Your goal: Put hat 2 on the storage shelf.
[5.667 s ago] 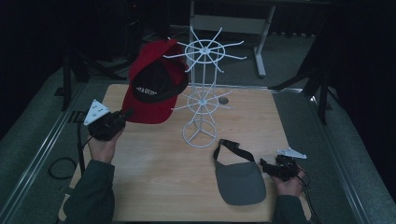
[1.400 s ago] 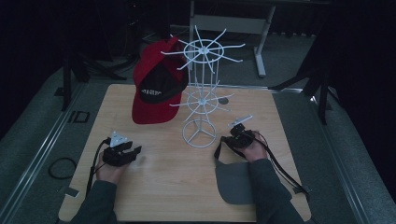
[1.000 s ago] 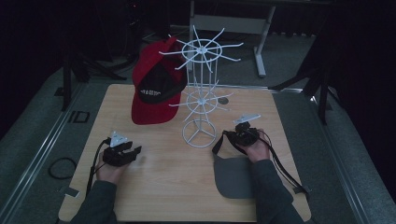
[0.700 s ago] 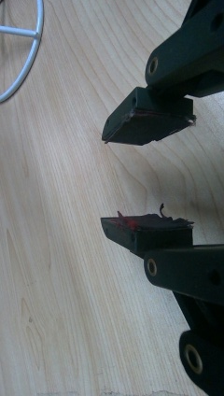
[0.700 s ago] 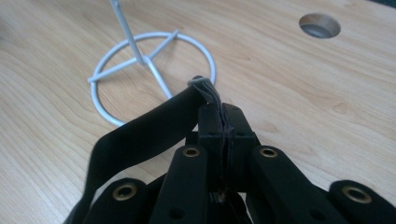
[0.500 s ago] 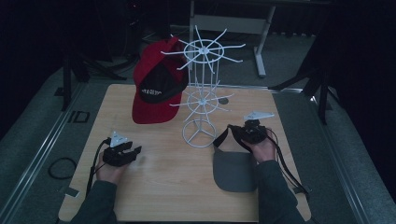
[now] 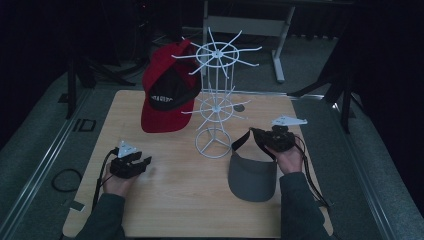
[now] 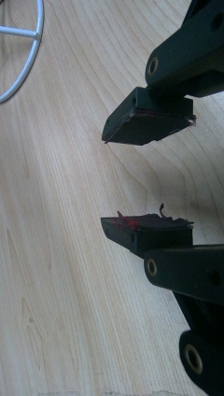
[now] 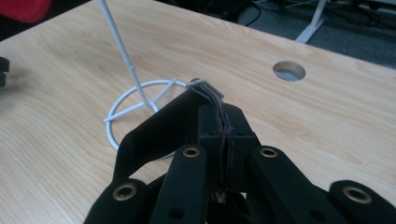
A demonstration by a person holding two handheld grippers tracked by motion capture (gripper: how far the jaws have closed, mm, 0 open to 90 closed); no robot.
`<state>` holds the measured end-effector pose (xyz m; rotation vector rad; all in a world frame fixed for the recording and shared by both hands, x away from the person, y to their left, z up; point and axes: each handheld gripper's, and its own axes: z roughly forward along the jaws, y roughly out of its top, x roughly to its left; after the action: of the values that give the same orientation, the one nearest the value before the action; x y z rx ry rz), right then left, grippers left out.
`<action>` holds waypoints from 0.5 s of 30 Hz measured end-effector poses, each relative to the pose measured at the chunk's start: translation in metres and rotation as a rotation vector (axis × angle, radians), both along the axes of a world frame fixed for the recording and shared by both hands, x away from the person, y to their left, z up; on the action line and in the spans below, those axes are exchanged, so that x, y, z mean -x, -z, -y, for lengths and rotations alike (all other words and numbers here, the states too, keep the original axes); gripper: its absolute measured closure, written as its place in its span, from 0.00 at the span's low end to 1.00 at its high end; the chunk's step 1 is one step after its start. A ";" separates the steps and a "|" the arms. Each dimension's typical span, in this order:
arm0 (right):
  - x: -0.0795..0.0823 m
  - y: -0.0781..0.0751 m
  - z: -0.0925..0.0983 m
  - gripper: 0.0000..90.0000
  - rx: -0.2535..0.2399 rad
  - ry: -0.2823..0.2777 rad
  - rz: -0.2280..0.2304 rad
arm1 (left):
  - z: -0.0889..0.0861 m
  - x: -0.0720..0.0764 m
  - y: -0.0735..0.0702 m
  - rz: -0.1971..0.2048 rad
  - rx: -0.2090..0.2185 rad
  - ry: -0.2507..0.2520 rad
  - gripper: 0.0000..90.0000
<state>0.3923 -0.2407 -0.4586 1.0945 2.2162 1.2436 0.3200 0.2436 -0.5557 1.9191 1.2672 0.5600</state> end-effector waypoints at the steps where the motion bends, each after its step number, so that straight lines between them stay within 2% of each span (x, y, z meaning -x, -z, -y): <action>1: 0.001 -0.002 0.000 0.98 -0.001 -0.001 0.005 | 0.000 0.000 0.000 0.000 0.000 0.000 0.59; 15: 0.013 -0.021 0.000 0.98 -0.009 -0.019 0.073 | 0.000 0.000 0.000 -0.001 -0.001 0.001 0.59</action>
<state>0.3792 -0.2407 -0.4376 1.0166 2.1739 1.2820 0.3199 0.2437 -0.5556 1.9204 1.2665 0.5595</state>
